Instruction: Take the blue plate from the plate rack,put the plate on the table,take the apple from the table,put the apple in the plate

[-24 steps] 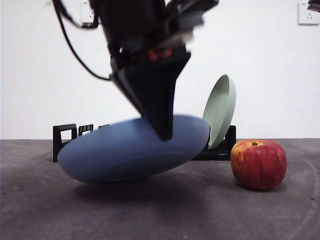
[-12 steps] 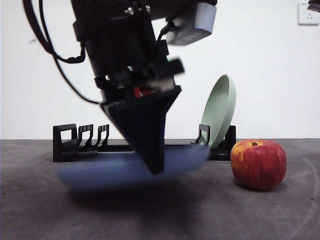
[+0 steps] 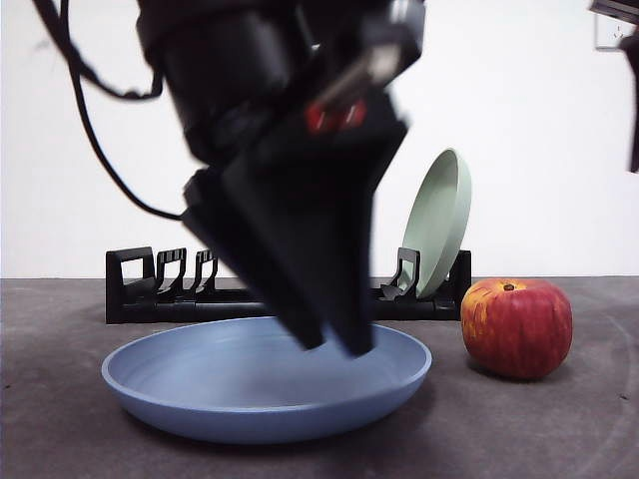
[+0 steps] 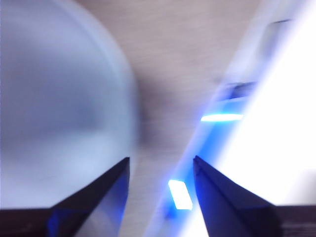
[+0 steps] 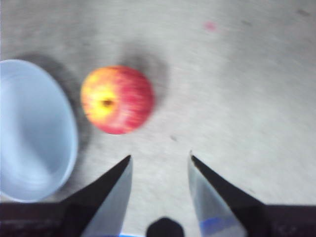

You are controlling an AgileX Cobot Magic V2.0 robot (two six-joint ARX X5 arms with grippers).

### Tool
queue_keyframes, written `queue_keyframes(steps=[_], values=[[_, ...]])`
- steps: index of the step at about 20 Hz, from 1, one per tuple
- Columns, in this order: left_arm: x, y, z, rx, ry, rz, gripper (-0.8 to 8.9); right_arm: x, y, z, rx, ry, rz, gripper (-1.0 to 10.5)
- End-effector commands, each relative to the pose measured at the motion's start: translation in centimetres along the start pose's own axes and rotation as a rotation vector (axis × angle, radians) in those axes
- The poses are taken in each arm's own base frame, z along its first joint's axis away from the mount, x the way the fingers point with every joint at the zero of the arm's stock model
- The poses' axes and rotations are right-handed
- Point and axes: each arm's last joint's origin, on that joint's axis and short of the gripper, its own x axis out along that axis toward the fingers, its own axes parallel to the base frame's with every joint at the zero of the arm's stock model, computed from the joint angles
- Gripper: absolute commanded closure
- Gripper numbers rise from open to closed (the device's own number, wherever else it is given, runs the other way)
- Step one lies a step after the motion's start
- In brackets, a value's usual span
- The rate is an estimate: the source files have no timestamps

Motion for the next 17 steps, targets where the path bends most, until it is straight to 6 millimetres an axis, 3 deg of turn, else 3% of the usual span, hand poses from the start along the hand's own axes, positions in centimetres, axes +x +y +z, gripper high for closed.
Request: queue_keyframes(steps=[1,3,4,6,9,13,17], values=[[-1.6,-0.6,-0.1,-0.016,-0.04,-0.106,7.94,0.2,1.1,0.1,0.013,-0.024,0.006,7.5],[-3.4,-1.0,-0.5,-0.014,-0.076,-0.138,8.22,0.4,2.1,0.1,-0.01,-0.047,0.003,6.4],[-4.5,-1.1,-0.8,-0.014,-0.101,-0.136,8.22,0.6,2.6,0.1,-0.03,-0.052,0.015,5.1],[-6.8,-1.5,-1.6,-0.007,-0.161,-0.139,8.22,1.0,3.4,0.2,-0.059,-0.055,0.032,3.6],[-10.4,-1.9,-3.2,0.014,-0.268,-0.14,8.22,2.2,4.0,0.6,-0.066,-0.041,0.039,3.4],[-14.9,-2.6,-5.9,0.043,-0.407,-0.15,8.22,5.3,3.9,1.3,-0.045,0.059,-0.007,1.2],[-18.2,-3.0,-8.8,0.071,-0.526,-0.155,8.22,8.8,4.2,2.1,-0.06,0.112,-0.046,1.2]])
